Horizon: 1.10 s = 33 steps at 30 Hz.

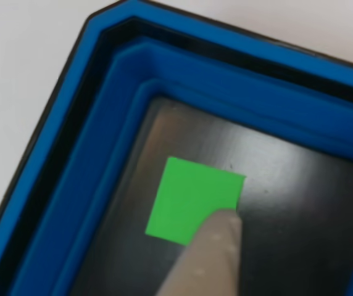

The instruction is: Pick up green cube and drop it in the blue box

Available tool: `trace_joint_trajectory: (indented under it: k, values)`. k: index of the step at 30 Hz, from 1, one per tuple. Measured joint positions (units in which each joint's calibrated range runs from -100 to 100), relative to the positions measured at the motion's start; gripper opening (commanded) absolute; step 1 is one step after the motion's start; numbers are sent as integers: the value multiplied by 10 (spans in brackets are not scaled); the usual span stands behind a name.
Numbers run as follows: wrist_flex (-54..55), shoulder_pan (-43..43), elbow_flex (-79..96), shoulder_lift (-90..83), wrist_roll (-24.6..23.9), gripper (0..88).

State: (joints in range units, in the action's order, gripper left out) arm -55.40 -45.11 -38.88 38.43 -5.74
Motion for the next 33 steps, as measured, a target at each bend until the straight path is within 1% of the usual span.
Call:
trace_joint_trajectory:
  k: [7, 22, 33]
  values:
    - [0, -3, 76, -28, 0, 177]
    - [0, -3, 332, -261, 0, 175]
    - [0, 4, 353, -438, 0, 172]
